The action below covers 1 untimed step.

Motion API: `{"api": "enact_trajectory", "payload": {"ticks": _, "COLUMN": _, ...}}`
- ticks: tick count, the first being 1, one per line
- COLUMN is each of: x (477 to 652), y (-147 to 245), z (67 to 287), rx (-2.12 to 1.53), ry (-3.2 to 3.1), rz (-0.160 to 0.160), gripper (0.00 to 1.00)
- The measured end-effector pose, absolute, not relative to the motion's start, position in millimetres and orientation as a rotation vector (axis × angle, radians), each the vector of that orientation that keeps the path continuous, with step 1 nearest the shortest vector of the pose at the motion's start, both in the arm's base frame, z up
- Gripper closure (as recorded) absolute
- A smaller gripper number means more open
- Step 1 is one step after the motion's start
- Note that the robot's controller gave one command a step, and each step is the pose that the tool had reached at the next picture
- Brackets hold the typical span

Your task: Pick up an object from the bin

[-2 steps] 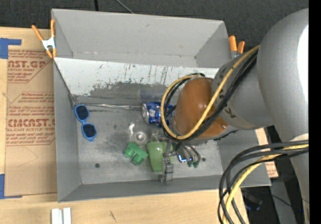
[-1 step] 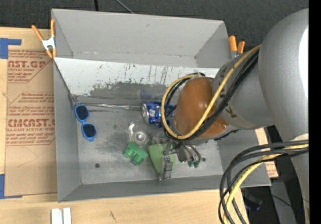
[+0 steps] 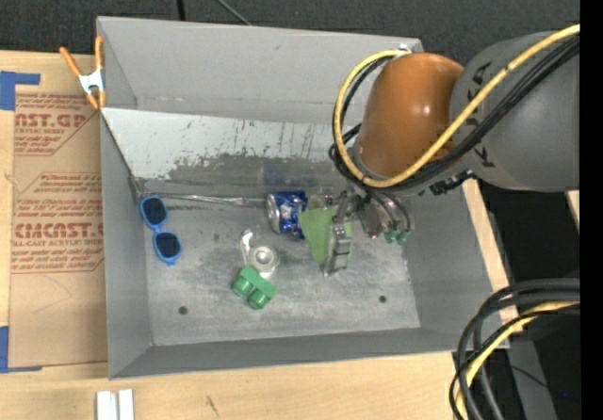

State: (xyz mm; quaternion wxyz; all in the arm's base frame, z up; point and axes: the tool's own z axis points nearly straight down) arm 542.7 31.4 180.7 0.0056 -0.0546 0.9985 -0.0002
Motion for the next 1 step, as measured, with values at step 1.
{"api": "enact_trajectory", "payload": {"ticks": 1, "x": 516.6, "y": 2.9, "z": 230.6, "rx": -0.172, "ry": 3.132, "rz": -0.002, "gripper": 1.00}}
